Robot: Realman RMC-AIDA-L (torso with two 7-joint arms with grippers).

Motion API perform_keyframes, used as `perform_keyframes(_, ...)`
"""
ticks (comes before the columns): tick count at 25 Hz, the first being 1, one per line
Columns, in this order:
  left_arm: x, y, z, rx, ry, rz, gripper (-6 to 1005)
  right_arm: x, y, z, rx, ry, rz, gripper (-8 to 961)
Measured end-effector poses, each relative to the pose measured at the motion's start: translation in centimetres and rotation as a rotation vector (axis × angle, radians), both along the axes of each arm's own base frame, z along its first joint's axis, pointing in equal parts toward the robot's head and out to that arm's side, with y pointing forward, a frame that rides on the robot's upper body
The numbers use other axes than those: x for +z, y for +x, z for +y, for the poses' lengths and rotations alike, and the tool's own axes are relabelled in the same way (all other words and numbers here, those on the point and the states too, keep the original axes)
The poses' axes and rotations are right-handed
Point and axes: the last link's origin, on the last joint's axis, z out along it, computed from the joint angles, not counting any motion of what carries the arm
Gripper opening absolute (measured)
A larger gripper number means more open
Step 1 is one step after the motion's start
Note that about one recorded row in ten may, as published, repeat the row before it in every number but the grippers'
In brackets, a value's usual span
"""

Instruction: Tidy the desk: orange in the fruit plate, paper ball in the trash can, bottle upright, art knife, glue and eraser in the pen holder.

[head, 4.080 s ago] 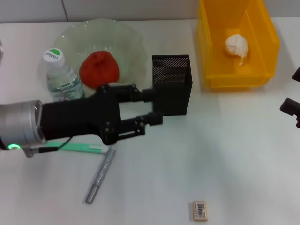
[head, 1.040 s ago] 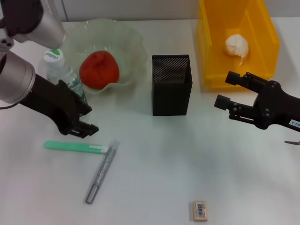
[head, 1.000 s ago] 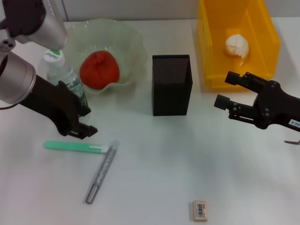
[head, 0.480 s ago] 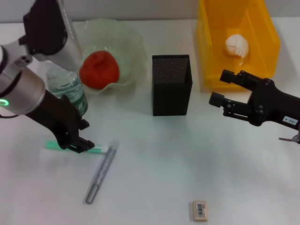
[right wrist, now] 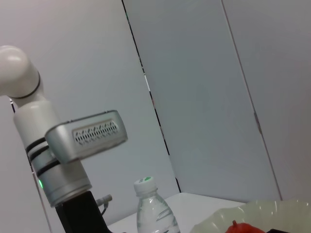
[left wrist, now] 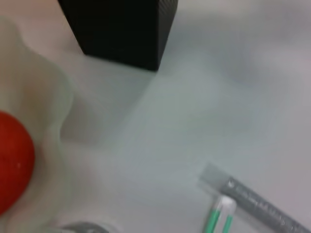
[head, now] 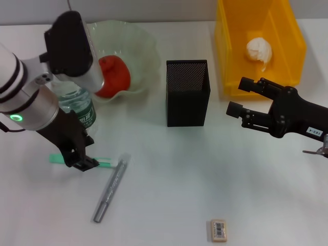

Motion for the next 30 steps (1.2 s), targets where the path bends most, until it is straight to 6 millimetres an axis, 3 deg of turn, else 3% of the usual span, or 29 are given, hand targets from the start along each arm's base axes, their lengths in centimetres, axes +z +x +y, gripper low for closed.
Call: perform_keyframes(30, -2.1, -0.2, 0.2, -0.073, -0.05, 0.116, 499, -0.2, -0.3, 0.7, -0.002, 0.002, -0.01, 833)
